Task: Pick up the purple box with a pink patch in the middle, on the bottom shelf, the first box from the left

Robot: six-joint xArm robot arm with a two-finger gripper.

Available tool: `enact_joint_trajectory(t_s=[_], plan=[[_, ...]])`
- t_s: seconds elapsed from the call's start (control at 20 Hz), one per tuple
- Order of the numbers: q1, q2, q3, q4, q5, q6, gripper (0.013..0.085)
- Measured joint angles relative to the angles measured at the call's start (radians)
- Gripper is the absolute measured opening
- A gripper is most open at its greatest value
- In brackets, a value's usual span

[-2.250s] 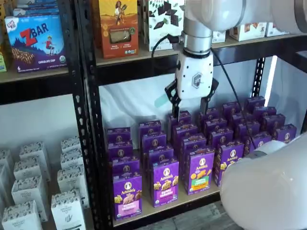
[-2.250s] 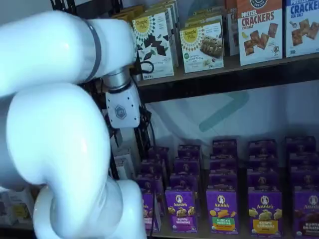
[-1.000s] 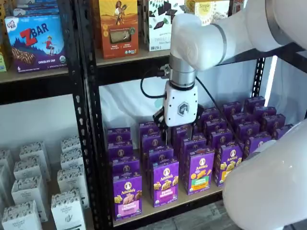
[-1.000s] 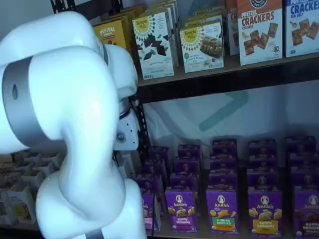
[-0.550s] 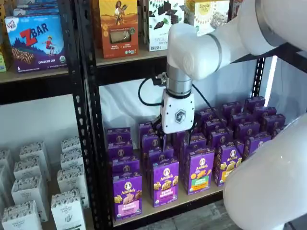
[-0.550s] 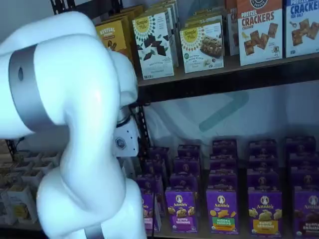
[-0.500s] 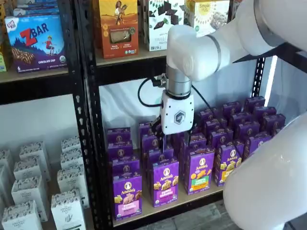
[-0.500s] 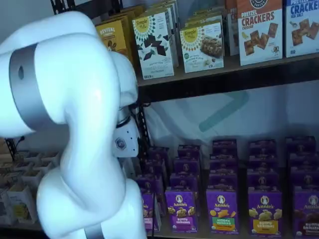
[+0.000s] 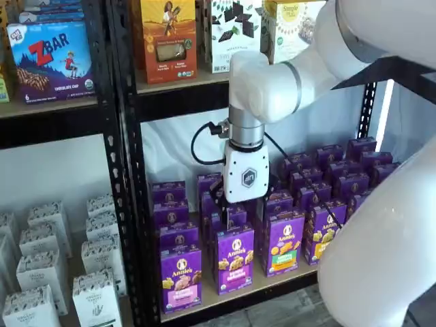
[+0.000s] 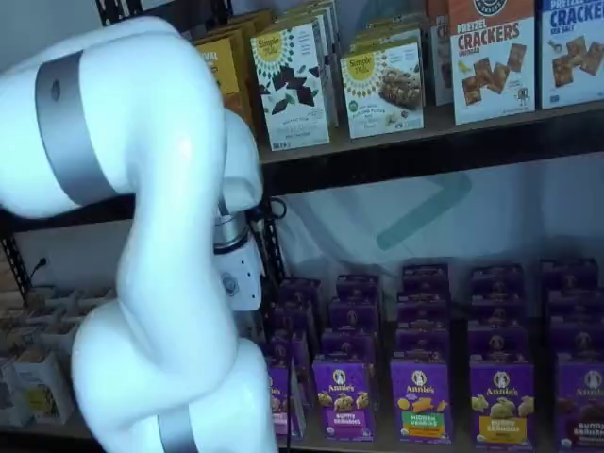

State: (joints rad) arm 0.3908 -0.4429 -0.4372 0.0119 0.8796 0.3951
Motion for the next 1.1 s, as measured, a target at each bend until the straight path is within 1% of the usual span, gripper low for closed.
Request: enact_joint_trajectory(t_s=[0.2,0.5,0.6,1.1], plan=[[0.003,0.027,0.011,-0.016,-0.066,0.013,0.0850],[0.007,0.062,0.007,-0.033,-0.115,0.030,0.0850],[0.008,0.069,0.005,-0.043,-0.125,0.037,0.0850],[-0.007,0.096,-0.009,-0.055,-0.146,0.031,0.0850]])
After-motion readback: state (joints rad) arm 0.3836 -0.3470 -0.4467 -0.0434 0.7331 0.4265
